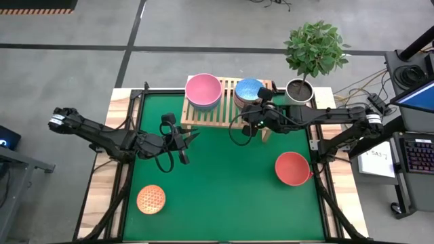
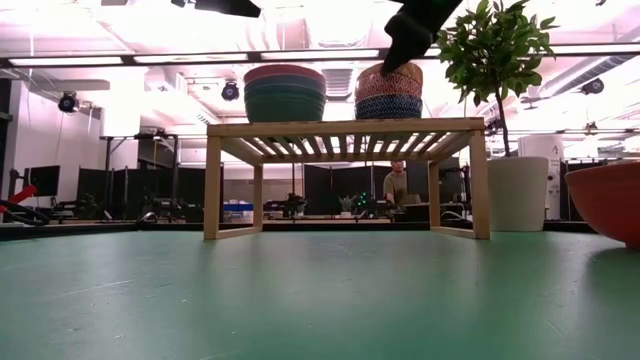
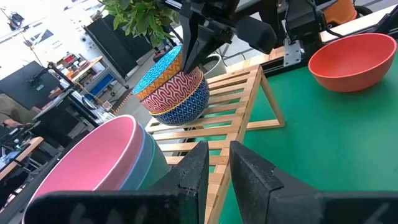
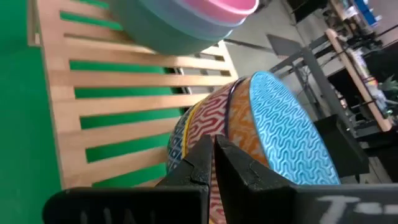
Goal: Place and stack bowls onto a shelf
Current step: Stack the light blue patterned bowl on top of the blue patterned bowl on the shelf
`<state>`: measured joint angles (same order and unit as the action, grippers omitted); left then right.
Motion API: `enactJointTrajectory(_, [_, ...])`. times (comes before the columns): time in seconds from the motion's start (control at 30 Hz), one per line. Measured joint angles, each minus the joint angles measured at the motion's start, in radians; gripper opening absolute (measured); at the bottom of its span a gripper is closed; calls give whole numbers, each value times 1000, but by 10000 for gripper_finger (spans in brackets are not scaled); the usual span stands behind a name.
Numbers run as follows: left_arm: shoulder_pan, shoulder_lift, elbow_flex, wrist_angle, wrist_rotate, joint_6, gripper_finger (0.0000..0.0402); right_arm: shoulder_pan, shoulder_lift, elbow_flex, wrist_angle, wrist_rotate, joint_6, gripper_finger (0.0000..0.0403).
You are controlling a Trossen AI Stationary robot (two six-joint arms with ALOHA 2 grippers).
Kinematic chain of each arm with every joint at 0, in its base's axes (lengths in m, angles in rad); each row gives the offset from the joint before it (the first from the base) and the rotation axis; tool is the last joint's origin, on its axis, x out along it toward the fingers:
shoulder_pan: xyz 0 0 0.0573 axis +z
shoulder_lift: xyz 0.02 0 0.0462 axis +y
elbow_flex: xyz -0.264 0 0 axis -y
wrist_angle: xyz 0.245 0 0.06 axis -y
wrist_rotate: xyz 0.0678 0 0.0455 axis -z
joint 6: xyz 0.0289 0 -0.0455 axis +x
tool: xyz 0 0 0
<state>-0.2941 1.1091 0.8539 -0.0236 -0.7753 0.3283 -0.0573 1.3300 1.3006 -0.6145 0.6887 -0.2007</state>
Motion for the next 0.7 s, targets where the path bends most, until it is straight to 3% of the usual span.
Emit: enactJointTrajectory(0.7, [0, 0, 0, 0, 0, 0, 48, 19, 15, -1, 34, 9, 0, 9])
